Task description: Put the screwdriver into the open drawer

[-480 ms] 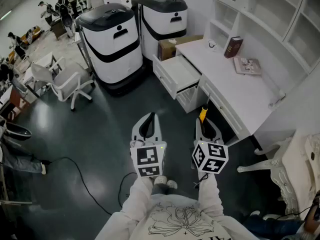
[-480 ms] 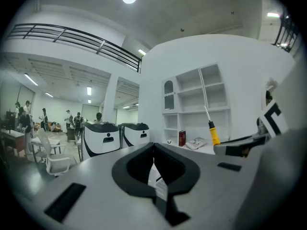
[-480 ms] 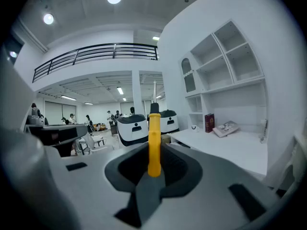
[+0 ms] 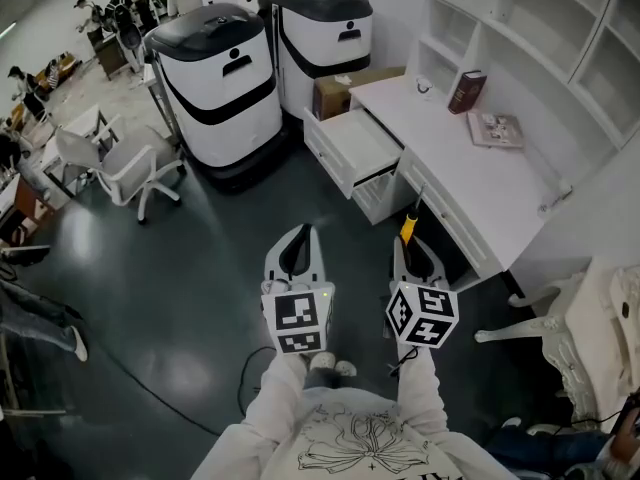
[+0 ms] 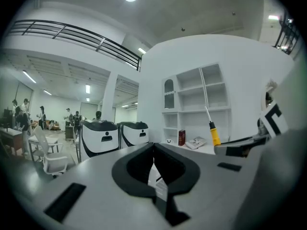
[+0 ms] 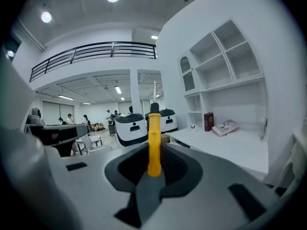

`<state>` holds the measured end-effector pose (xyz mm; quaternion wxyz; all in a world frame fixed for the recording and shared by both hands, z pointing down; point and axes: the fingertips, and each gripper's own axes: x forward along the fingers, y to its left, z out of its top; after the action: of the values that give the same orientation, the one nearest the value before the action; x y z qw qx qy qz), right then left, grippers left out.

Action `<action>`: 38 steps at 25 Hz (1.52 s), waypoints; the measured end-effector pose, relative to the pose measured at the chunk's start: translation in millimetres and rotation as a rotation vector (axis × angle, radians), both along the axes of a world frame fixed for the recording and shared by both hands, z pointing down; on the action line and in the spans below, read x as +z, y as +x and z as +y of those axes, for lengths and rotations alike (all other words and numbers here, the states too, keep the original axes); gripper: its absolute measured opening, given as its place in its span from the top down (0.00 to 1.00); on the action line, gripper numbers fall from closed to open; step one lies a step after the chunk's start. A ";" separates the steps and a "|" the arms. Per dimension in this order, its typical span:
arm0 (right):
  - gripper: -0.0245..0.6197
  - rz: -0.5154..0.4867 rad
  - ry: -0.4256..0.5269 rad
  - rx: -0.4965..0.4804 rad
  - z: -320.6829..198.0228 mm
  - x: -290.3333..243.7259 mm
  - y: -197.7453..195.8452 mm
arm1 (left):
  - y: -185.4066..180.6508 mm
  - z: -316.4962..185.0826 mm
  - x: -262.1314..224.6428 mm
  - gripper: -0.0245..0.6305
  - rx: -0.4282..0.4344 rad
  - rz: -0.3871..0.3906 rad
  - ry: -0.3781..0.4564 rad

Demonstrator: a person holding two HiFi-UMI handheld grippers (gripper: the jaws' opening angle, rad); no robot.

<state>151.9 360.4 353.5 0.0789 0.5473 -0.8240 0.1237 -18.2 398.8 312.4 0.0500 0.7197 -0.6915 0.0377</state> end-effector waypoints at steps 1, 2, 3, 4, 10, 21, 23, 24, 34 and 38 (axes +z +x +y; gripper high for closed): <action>0.85 -0.004 0.001 0.004 -0.7 1.0 -1.4 | -1.7 -1.1 1.0 0.95 0.003 0.000 0.000; 0.85 -0.008 0.002 0.008 -1.0 2.3 -3.0 | -3.7 -1.9 2.0 0.95 0.005 0.001 0.000; 0.85 -0.011 0.000 0.010 -1.1 3.9 -5.0 | -6.2 -2.5 3.1 0.95 0.007 0.000 -0.001; 0.85 -0.012 -0.003 0.012 -1.4 5.7 -7.1 | -8.9 -3.3 4.2 0.95 0.009 0.001 -0.001; 0.85 -0.005 -0.022 0.028 1.3 17.4 -16.7 | -21.5 -5.9 17.2 0.95 0.018 0.006 -0.019; 0.85 -0.008 -0.049 0.034 -28.8 32.2 -20.5 | -28.0 -37.7 33.6 0.96 0.007 0.017 -0.045; 0.85 -0.013 -0.053 0.031 -42.0 32.7 -19.1 | -26.5 -49.8 35.3 0.96 0.007 0.017 -0.050; 0.85 -0.015 -0.054 0.031 -49.9 32.9 -18.1 | -25.3 -57.1 36.5 0.95 0.007 0.015 -0.054; 0.85 -0.033 -0.070 0.007 -154.2 44.8 -9.0 | -7.7 -154.9 47.5 0.95 0.003 -0.001 -0.066; 0.85 -0.038 -0.068 -0.009 -202.5 43.1 -8.1 | -5.1 -199.3 47.6 0.95 -0.011 -0.006 -0.067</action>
<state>143.8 157.9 396.6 0.0821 0.5383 -0.8230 0.1616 -23.3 199.6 360.0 0.0721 0.7135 -0.6941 0.0626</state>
